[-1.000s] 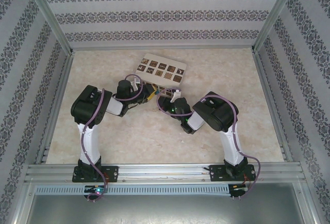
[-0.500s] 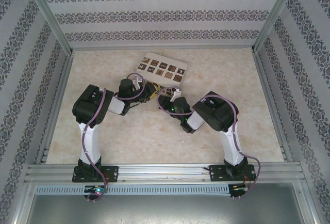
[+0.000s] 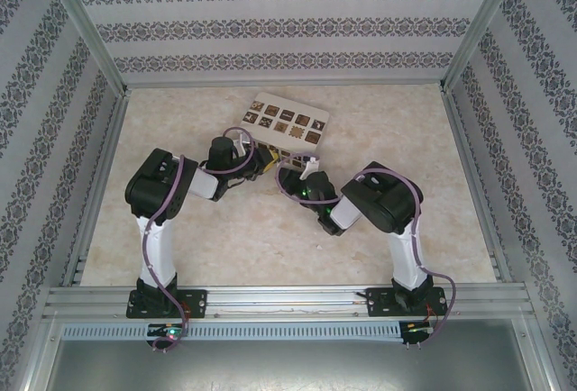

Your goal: Unlock the padlock with the key

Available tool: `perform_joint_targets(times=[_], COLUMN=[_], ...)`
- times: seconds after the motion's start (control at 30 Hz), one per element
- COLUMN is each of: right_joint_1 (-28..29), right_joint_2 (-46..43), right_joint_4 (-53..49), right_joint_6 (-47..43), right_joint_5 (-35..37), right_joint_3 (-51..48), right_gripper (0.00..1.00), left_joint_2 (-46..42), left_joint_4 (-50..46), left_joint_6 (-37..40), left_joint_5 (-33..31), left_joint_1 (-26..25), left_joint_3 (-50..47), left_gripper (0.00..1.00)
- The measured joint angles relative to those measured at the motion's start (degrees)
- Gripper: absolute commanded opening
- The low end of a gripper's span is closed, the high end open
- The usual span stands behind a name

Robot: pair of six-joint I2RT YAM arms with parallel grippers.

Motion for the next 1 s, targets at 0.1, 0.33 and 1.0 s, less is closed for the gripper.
perform_joint_targets(times=[0.1,0.33,1.0], right_joint_1=[0.0,-0.8,0.9], right_joint_2=[-2.2,-9.5,-28.3], right_joint_4=[0.0,-3.1,-30.1], right_joint_6=[-1.6,-9.5,-61.3], right_joint_5=[0.5,1.9,3.0], right_joint_3=[-2.8,-9.6,-2.8], right_gripper=[0.31,0.42,0.81], left_joint_2=[-1.2,-5.4,-13.8], left_joint_4=[-2.2,-8.4,-22.1], left_joint_6=[0.0,-0.1,-4.0], left_joint_5=[-0.6,-1.7,-0.8], left_joint_1=[0.0,0.0,-0.4], left_joint_3=[0.0,0.0,0.0], left_gripper=[0.09,0.08,0.04])
